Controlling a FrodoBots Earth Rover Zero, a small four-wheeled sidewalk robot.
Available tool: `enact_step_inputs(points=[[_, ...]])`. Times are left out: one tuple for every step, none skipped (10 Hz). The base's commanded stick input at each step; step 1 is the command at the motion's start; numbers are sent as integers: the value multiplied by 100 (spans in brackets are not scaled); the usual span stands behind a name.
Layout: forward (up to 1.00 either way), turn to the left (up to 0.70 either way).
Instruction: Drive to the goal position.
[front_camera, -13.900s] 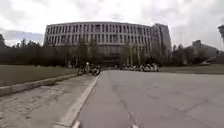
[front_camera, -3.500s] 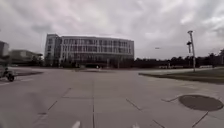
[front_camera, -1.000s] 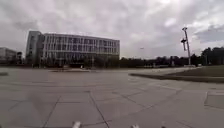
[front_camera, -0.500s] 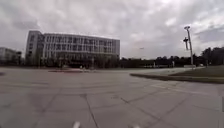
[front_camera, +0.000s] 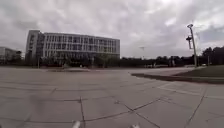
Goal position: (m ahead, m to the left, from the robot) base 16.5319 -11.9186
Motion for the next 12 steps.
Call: enact_step_inputs(points=[[70, 0], [70, 0], [70, 0], [70, 0], [70, 0], [70, 0], [70, 0], [70, 0], [70, 0], [70, 0], [70, 0], [70, 0]])
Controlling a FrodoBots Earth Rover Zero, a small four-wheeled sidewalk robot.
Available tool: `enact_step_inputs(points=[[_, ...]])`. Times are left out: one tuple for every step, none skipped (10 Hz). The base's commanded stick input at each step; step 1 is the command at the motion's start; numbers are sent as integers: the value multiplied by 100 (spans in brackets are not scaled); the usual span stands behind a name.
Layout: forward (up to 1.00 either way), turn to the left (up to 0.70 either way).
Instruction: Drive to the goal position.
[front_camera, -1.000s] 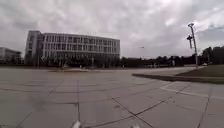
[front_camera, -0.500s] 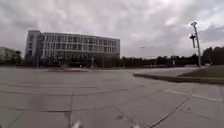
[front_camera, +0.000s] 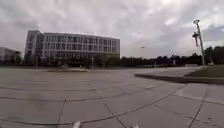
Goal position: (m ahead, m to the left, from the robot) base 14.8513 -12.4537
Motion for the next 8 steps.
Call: enact_step_inputs(points=[[70, 0], [70, 0], [70, 0], [70, 0], [70, 0], [70, 0], [70, 0], [70, 0]])
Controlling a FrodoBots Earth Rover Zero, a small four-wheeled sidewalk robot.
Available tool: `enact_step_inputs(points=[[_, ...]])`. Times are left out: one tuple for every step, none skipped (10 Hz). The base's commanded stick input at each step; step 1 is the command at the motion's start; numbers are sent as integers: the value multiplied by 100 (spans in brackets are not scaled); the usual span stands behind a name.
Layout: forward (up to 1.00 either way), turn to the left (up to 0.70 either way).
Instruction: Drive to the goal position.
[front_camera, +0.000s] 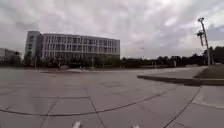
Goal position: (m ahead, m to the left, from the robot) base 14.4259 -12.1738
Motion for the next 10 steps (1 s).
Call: enact_step_inputs(points=[[70, 0], [70, -1], [70, -5], [70, -30], [70, -17], [70, -8], [70, 0], [70, 0], [70, 0], [70, 0]])
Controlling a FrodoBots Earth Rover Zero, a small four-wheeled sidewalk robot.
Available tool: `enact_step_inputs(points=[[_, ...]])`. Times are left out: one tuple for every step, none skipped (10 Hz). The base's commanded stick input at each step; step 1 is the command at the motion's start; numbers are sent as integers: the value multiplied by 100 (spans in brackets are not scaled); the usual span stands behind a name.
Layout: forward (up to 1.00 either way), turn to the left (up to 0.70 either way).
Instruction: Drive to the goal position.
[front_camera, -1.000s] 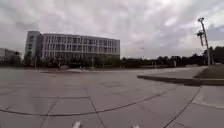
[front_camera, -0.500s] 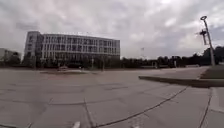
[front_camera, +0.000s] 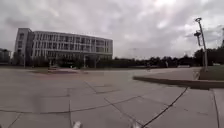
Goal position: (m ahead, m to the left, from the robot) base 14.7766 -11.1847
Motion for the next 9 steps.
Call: enact_step_inputs(points=[[70, 0], [70, 0], [70, 0], [70, 0], [70, -23], [70, -33], [70, -6], [70, -1], [70, 0]])
